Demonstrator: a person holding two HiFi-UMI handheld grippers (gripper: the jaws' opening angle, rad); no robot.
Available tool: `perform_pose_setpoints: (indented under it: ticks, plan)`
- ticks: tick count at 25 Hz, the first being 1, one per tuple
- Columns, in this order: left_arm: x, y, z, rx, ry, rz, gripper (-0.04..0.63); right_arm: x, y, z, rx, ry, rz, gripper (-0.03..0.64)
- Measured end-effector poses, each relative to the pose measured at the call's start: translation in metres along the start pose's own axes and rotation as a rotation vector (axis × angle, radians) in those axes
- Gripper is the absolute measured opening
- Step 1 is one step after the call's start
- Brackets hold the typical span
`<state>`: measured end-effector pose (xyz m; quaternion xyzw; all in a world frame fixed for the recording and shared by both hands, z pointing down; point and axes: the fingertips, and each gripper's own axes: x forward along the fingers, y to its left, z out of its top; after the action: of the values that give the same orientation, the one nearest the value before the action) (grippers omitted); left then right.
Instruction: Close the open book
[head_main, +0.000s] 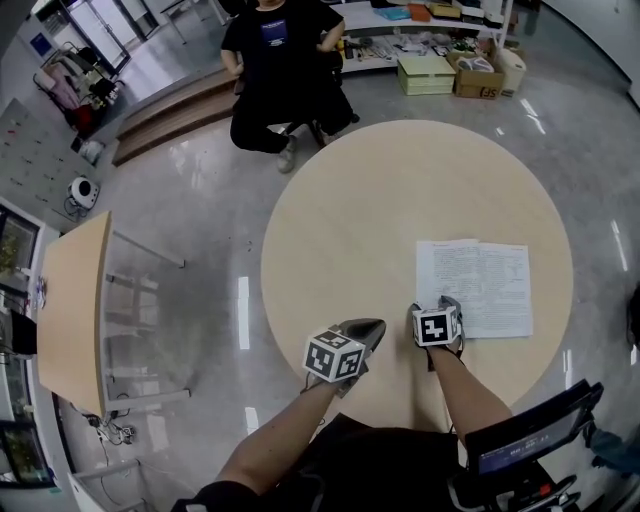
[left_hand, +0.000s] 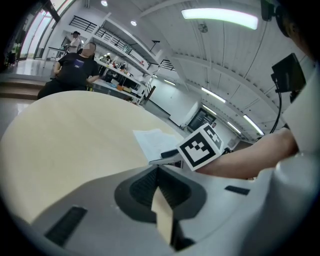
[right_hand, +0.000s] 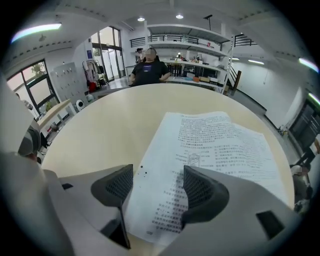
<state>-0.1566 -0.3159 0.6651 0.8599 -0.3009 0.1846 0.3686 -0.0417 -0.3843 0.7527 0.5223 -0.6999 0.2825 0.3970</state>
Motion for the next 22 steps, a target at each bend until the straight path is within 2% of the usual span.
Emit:
perform_pose_setpoints:
  ticks: [3,6,14,18,22]
  plan:
    - [0.008,0.002,0.000,-0.001,0.003,-0.015,-0.011,0.000,-0.008,-0.004,0.035,0.006,0.021,0.296]
    - [0.011,0.001,0.002,-0.003,0.002,-0.032,-0.011,-0.002,-0.016,-0.006,0.057,0.010,0.019,0.196]
    - [0.013,-0.001,0.002,0.012,0.020,-0.045,-0.010,-0.003,-0.017,-0.007,0.034,0.036,0.020,0.189]
    - [0.014,-0.004,0.005,0.011,0.009,-0.045,-0.010,-0.005,-0.026,-0.008,0.070,0.051,0.008,0.150]
    - [0.016,-0.004,0.007,0.011,0.002,-0.045,-0.009,-0.005,-0.031,-0.011,0.079,0.052,-0.015,0.060]
